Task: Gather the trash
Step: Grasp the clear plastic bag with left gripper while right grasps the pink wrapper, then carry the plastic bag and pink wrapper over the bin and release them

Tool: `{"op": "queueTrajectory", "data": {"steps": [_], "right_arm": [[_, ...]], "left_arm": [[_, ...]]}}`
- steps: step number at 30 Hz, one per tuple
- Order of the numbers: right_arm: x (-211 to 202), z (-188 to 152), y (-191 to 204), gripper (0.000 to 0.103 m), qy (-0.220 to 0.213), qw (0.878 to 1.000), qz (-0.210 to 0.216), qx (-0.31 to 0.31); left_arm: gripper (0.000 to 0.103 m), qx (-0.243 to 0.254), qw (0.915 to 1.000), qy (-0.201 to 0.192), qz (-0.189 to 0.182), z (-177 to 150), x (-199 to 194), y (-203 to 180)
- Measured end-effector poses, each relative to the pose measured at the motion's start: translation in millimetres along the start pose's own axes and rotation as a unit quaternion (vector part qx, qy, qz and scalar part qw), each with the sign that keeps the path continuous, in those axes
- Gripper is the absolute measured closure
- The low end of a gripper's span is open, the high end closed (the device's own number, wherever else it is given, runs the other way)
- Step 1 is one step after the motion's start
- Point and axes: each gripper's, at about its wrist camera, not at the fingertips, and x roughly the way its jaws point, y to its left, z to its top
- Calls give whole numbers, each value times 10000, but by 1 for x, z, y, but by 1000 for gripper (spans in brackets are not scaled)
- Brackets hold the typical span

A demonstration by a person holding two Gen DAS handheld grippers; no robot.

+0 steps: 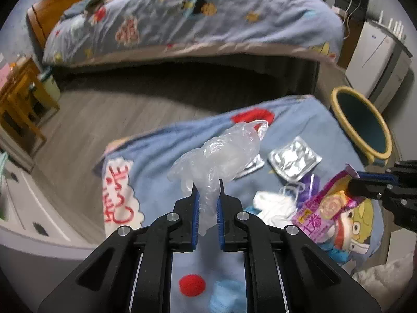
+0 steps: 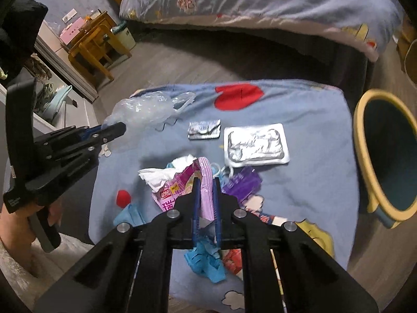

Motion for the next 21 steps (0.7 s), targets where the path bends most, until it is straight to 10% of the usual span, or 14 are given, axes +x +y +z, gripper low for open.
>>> {"op": "queueTrajectory", "data": {"steps": [21], "right_arm": [[-118, 28, -48, 94, -1480, 9882, -217, 323]], "left_arm": [[91, 189, 9967, -740, -267, 20, -46, -22]]}}
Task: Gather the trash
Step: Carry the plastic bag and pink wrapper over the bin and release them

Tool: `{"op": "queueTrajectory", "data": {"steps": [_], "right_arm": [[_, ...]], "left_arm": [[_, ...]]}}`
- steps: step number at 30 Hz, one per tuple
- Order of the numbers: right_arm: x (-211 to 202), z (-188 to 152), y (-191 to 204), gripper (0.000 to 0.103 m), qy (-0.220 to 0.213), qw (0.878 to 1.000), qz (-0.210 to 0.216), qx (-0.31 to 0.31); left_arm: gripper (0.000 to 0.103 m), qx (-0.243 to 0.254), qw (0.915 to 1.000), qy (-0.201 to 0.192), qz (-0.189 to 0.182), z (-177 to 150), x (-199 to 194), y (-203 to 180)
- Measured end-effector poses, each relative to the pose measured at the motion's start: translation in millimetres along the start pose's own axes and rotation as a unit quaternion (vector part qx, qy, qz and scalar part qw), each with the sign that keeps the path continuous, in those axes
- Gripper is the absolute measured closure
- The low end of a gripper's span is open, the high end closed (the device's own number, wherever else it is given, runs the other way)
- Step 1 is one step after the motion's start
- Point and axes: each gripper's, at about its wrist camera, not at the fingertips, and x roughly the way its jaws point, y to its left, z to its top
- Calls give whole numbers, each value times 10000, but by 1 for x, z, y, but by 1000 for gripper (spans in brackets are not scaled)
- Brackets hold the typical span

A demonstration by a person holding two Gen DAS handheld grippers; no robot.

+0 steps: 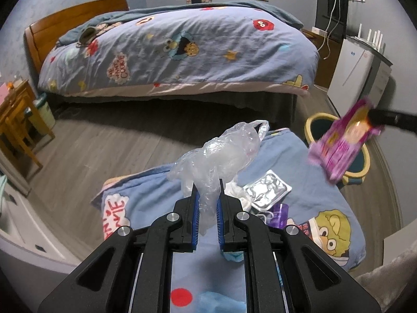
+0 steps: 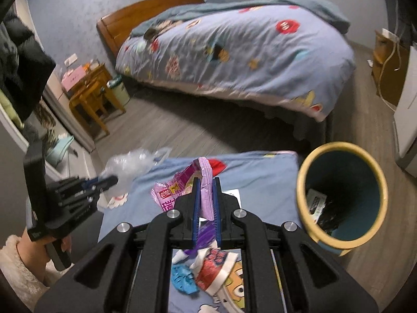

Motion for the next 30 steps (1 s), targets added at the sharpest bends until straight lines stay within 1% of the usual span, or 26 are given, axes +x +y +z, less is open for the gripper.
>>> {"op": "queueTrajectory", "data": {"steps": [7, 12, 14, 17, 20, 22, 26, 30], "right_arm": [[-28, 11, -41, 94, -307, 9988, -346, 161], [-44, 15, -76, 94, -477, 9966, -507, 447], [-47, 16, -88, 94, -520, 9951, -634, 545], [-45, 16, -105, 94, -506, 9932, -804, 679], [-43, 14, -128, 94, -488, 9896, -993, 915], [-42, 11, -145, 94, -487, 9865, -1099, 1110], [-40, 3, -180, 94, -426, 9783, -1357, 1510], [-42, -6, -201, 94, -433, 9709, -1610, 1721]], "left_arm": [[91, 143, 9999, 10, -87, 1, 3, -15], [91, 205, 9995, 86, -216, 1, 9, -29], [91, 222, 9994, 116, -246, 2, 11, -38], [91, 300, 9987, 174, -378, 3, 15, -57], [91, 565, 9976, 109, -386, 9, 17, -80], [91, 658, 9966, 96, -479, 14, 21, -97], [91, 752, 9942, 189, -743, 23, 37, -131], [91, 1087, 9897, 278, -885, 31, 55, -171]]}}
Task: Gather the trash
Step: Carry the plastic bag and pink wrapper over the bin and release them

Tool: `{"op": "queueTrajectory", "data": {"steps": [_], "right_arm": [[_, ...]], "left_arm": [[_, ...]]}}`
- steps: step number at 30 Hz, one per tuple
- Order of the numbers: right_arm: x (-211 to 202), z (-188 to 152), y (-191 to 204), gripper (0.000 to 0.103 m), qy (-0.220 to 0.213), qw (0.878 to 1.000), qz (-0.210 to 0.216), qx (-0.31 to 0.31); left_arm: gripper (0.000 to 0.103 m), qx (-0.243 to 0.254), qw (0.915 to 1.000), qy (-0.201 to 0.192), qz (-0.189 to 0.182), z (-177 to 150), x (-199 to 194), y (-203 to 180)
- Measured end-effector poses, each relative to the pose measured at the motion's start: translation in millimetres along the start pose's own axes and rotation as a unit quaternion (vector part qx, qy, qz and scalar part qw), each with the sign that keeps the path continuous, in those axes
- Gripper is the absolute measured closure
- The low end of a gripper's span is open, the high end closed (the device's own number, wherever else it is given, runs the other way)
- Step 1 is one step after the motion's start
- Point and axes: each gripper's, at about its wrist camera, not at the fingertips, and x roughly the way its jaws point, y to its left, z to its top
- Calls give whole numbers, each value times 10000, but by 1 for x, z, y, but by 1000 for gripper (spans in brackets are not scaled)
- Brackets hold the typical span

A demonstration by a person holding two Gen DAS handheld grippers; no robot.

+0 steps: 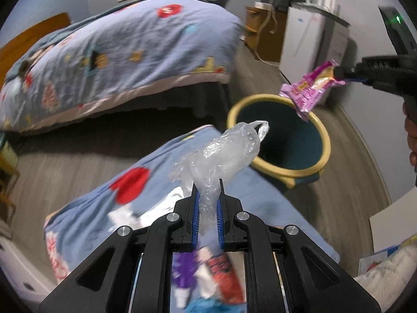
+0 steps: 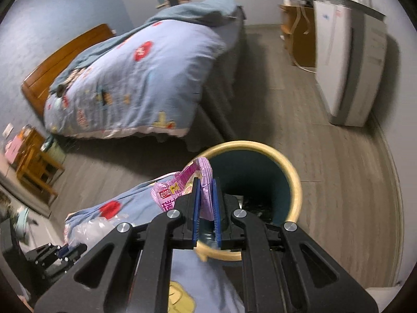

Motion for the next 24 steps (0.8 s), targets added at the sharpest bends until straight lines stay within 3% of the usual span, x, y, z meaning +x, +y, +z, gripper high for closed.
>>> {"op": "queueTrajectory", "data": {"steps": [8, 14, 20, 24], "right_arm": [[25, -4, -43, 94, 159, 9973, -554, 463], [51, -12, -56, 94, 497, 9943, -690, 642], [54, -10, -56, 94, 461, 9939, -712, 699], [55, -12, -59, 92, 493, 9934, -657, 805]], "left_arm": [[91, 305, 9990, 293, -144, 28, 52, -41], [91, 611, 9972, 398, -159, 42, 87, -66], [91, 780, 9961, 418, -20, 52, 110, -80], [74, 772, 9967, 237, -95, 58, 110, -83]]}}
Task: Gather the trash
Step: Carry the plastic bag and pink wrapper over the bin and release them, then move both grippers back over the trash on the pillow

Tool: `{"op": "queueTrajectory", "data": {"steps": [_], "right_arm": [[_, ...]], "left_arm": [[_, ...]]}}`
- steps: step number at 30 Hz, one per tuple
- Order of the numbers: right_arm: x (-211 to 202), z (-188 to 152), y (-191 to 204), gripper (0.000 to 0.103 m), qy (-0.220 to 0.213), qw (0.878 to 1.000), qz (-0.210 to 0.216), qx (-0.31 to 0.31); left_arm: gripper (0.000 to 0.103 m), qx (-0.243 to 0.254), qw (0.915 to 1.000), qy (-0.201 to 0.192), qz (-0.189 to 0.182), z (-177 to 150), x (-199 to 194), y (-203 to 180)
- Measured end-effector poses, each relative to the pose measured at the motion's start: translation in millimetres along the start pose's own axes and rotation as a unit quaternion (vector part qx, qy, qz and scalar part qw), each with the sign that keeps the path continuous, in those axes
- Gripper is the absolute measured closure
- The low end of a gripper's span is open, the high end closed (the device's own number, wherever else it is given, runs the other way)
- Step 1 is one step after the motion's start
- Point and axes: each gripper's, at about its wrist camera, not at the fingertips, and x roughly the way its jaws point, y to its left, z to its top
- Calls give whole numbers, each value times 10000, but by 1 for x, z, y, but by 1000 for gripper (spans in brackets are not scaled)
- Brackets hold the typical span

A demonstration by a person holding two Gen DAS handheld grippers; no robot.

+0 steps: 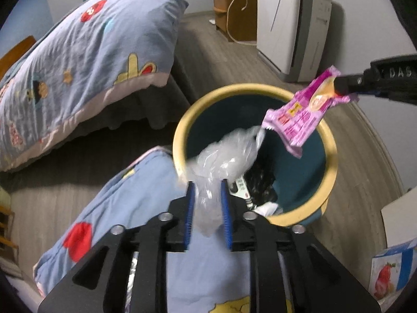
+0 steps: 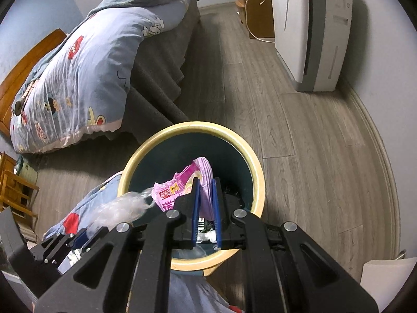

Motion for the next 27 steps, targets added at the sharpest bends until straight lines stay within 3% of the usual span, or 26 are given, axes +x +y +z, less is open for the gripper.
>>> {"op": "queueTrajectory", "data": {"steps": [2, 9, 12, 14, 17, 19, 22, 27], "right_arm": [[2, 0, -2, 90, 31, 10000, 5, 24], [0, 2, 0, 87, 0, 10000, 75, 48], [-4, 2, 2, 67, -63, 10000, 63, 36], [-6, 3, 2, 58, -94, 9999, 71, 56], [-11, 5, 6, 37, -180, 9998, 91, 35], [-16, 6, 11, 18, -267, 9996, 113, -3], [-22, 7, 21, 7, -396, 9990, 100, -155], [-28, 7, 41, 6, -454, 9982, 133, -377]], "left_arm": [[51, -53, 9999, -113, -34, 1, -3, 1], [43, -47, 9999, -125, 49, -3, -6, 1], [36, -108, 9997, -201, 46, -8, -13, 5], [29, -217, 9995, -242, 31, -11, -19, 10], [23, -356, 9989, -297, 24, -14, -28, 17], [19, -472, 9982, -358, 29, -18, -40, 24], [17, -645, 9968, -469, 34, -25, -61, 40], [14, -944, 9932, -611, 296, -45, -105, 79]]}}
